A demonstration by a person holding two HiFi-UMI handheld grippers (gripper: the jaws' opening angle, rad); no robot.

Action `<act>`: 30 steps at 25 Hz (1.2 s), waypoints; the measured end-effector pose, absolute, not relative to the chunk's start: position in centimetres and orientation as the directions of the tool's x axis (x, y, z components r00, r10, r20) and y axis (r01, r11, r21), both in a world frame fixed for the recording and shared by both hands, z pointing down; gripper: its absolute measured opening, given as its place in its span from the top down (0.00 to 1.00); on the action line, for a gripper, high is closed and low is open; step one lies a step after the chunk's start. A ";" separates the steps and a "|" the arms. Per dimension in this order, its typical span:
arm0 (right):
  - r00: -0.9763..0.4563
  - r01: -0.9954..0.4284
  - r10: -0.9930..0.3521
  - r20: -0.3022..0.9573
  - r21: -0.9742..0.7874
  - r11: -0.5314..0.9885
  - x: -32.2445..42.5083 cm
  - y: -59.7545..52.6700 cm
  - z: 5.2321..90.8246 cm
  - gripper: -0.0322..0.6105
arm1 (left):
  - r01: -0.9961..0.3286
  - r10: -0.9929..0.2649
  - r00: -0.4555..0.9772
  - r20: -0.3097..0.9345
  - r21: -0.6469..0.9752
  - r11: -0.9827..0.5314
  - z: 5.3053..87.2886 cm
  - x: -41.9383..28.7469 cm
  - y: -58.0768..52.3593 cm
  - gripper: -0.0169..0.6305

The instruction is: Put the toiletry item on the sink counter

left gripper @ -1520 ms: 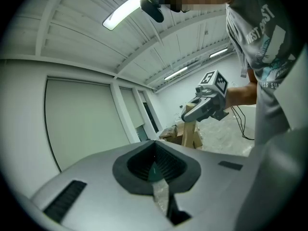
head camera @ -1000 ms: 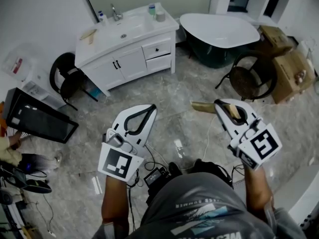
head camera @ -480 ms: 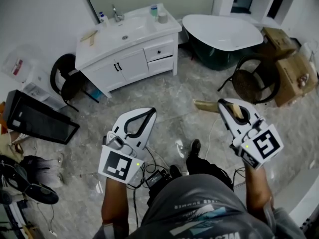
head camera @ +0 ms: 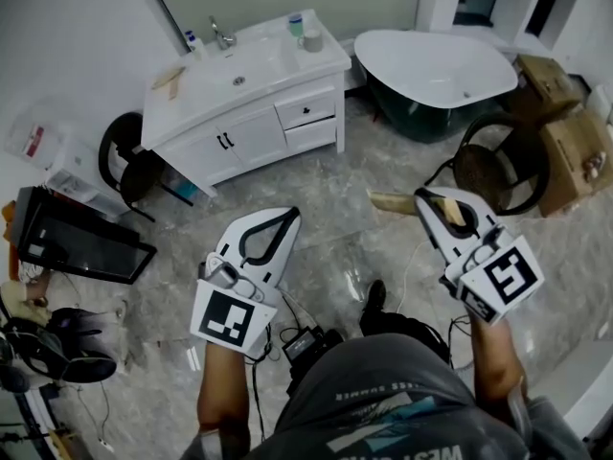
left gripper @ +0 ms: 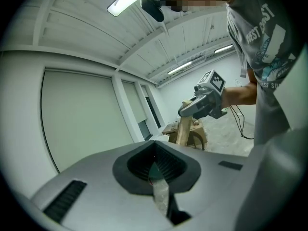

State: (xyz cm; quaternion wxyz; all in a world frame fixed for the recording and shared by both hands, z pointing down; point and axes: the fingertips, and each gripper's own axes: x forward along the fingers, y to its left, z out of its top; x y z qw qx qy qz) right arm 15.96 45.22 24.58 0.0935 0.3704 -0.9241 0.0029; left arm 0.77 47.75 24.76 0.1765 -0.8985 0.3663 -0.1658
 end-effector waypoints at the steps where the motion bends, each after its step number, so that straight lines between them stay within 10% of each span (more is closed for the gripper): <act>1: -0.709 -0.684 -0.683 0.177 0.064 0.727 16.5 44.2 24.6 0.90 | -0.603 -0.719 0.674 0.169 -0.435 -0.668 24.7 1.3 46.7 0.97; 30: -0.719 -0.686 -0.684 0.123 0.032 0.727 25.4 27.7 24.5 0.90 | -0.554 -0.701 0.684 0.203 -0.479 -0.680 24.0 10.9 29.9 0.97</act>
